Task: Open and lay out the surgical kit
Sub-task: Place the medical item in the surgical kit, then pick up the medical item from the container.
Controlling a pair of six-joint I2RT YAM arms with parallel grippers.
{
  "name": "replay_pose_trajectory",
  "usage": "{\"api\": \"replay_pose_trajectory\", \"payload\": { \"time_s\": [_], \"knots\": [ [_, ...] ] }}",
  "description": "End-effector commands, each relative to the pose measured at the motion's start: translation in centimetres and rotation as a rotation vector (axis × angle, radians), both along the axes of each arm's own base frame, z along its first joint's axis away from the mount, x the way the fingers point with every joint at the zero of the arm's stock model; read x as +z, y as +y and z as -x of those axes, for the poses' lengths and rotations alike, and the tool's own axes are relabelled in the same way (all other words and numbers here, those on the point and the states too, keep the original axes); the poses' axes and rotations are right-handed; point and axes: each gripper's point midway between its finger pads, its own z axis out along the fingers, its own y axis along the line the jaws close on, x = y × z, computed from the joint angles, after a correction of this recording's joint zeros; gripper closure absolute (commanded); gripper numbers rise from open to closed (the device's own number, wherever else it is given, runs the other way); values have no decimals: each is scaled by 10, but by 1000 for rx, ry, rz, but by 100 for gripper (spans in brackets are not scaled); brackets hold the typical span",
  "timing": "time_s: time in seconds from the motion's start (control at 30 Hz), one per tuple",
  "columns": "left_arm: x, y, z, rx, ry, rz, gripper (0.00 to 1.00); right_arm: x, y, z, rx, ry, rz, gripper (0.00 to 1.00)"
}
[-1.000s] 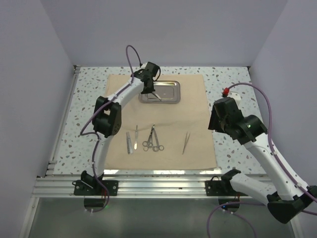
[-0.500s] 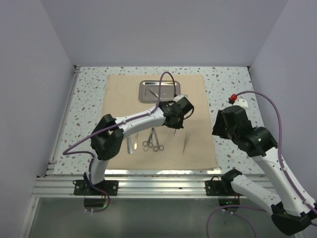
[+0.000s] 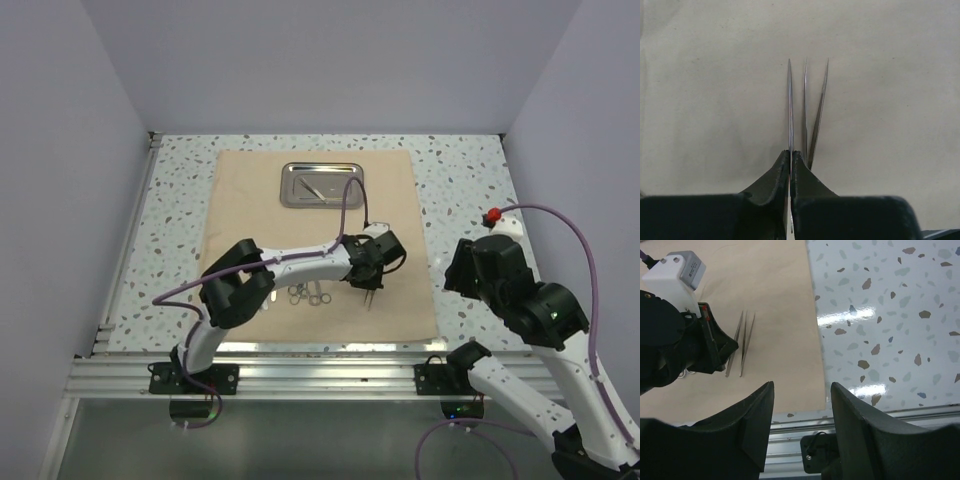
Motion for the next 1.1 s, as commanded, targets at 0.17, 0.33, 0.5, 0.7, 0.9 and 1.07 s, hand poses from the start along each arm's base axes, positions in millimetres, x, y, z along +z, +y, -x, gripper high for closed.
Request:
{"api": "replay_pose_trajectory", "payload": {
  "time_s": [0.17, 0.33, 0.5, 0.7, 0.9, 1.07],
  "knots": [
    [13, -32, 3, 10, -24, 64, 54, 6, -11, 6, -26, 1, 32, 46],
    [54, -25, -2, 36, -71, 82, 32, 12, 4, -4, 18, -20, -8, 40],
    [128, -6, -17, 77, -188, 85, 29, 21, 41, -43, 115, -31, -49, 39],
    [176, 74, -41, 212, -265, 2, 28, 42, 105, -106, 281, -58, -123, 38],
    [202, 188, -56, 389, -321, -51, 28, 32, 171, -185, 389, 13, -147, 38],
    [216, 255, -62, 440, -380, -105, 25, 1, 218, -254, 428, 81, -150, 38]
  ]
}}
